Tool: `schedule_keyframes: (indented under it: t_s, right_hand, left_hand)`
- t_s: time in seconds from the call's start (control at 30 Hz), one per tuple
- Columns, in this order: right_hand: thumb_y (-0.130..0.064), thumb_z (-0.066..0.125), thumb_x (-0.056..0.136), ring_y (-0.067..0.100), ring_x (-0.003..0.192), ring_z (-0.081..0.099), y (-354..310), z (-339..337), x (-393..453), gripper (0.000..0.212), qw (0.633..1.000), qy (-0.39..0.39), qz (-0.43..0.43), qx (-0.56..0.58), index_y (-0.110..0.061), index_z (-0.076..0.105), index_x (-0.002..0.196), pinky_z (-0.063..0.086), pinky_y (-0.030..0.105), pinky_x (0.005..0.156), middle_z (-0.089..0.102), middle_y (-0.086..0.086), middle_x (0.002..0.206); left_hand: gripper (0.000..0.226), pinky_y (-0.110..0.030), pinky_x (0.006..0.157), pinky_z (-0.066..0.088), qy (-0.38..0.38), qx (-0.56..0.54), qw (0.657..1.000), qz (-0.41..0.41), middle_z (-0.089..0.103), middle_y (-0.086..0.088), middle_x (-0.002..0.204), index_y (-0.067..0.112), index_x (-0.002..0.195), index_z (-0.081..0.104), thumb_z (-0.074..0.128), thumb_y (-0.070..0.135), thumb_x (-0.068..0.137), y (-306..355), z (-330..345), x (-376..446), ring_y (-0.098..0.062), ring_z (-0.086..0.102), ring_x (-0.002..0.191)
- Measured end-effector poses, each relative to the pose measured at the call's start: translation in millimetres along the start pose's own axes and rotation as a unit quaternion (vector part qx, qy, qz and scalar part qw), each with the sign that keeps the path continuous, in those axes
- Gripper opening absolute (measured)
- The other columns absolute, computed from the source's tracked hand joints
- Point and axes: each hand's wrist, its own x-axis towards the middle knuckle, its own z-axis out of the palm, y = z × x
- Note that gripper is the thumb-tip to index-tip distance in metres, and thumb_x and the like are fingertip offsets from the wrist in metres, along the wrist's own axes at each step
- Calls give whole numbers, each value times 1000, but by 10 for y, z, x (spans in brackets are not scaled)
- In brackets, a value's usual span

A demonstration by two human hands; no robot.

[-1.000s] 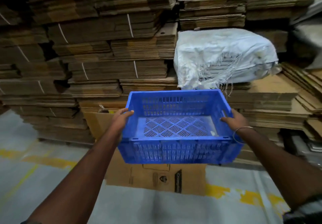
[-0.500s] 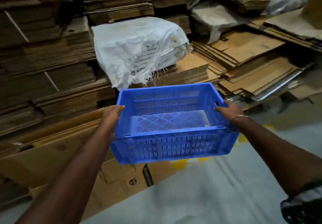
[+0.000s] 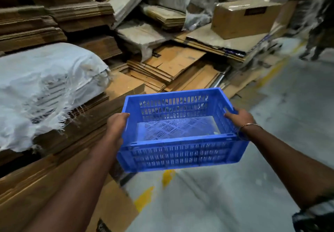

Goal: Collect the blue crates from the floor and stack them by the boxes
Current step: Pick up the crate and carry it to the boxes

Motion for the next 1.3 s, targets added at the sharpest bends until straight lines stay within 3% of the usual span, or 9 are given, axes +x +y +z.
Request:
schedule_keyframes:
  t_s: [0.1, 0.3, 0.53, 0.67, 0.73, 0.83, 0.97, 1.1, 1.3]
  right_hand:
    - [-36, 68, 79, 35, 92, 65, 272, -467, 394, 43, 999, 38, 13, -6, -16, 66, 117, 52, 39, 82, 69, 16, 101]
    - [-37, 66, 79, 35, 100, 64, 798, -1206, 1110, 44, 996, 81, 33, -21, -18, 61, 119, 52, 43, 88, 67, 13, 113]
    - [-43, 64, 76, 34, 91, 64, 1258, -1739, 1797, 37, 984, 147, 94, -27, -18, 63, 105, 51, 40, 82, 69, 13, 101]
    - [-41, 63, 79, 33, 95, 65, 1419, -1892, 2192, 38, 974, 189, 126, -24, -21, 63, 112, 49, 37, 83, 70, 11, 106]
    - [-38, 64, 80, 33, 97, 64, 1463, -1954, 2342, 38, 967, 207, 147, -17, -20, 63, 114, 45, 34, 79, 69, 10, 106]
    - [-36, 65, 80, 32, 95, 64, 1530, -2053, 2559, 36, 955, 241, 174, -11, -19, 64, 112, 42, 31, 76, 69, 10, 105]
    - [-37, 65, 79, 34, 100, 63, 1656, -2163, 2753, 41, 939, 278, 203, 1, -17, 62, 116, 47, 37, 82, 68, 12, 109]
    - [-30, 65, 85, 37, 112, 59, 1872, -2367, 3003, 47, 919, 311, 241, 10, -8, 58, 125, 45, 41, 92, 62, 18, 124]
    - [-31, 65, 85, 37, 117, 56, 2487, -2857, 3559, 51, 895, 345, 281, 26, -9, 55, 129, 44, 43, 97, 59, 17, 130]
  left_hand:
    - [15, -49, 69, 54, -31, 10, 999, 18, 67, -15, 86, 13, 83, 67, 67, 28, 84, 124, 764, 73, -32, 66, 73]
    - [22, -56, 71, 56, -126, 6, 992, 10, 69, -15, 87, 16, 83, 66, 70, 37, 76, 313, 2142, 310, -37, 68, 80]
    - [24, -52, 74, 57, -204, -1, 979, 12, 70, -14, 86, 14, 82, 68, 75, 36, 74, 563, 3599, 775, -31, 68, 74]
    - [42, -71, 79, 56, -263, 8, 965, -13, 75, -14, 93, 17, 86, 72, 78, 48, 58, 530, 4415, 1289, -39, 73, 85]
    - [40, -74, 74, 52, -287, 14, 958, -12, 68, -16, 85, 20, 80, 68, 78, 49, 56, 544, 4794, 1499, -37, 69, 78]
    - [35, -63, 70, 57, -311, 30, 950, -13, 65, -16, 82, 18, 84, 66, 78, 43, 63, 721, 5301, 1576, -34, 65, 73]
    - [31, -64, 74, 58, -338, 50, 940, -14, 69, -15, 85, 20, 78, 66, 77, 44, 61, 753, 5925, 1676, -35, 68, 77]
    - [20, -44, 66, 53, -369, 69, 927, -7, 64, -15, 87, 18, 83, 65, 73, 35, 79, 781, 6607, 1672, -30, 62, 74]
    - [34, -65, 71, 57, -420, 80, 904, -19, 65, -15, 84, 24, 78, 73, 76, 47, 54, 720, 7958, 1675, -32, 62, 76]
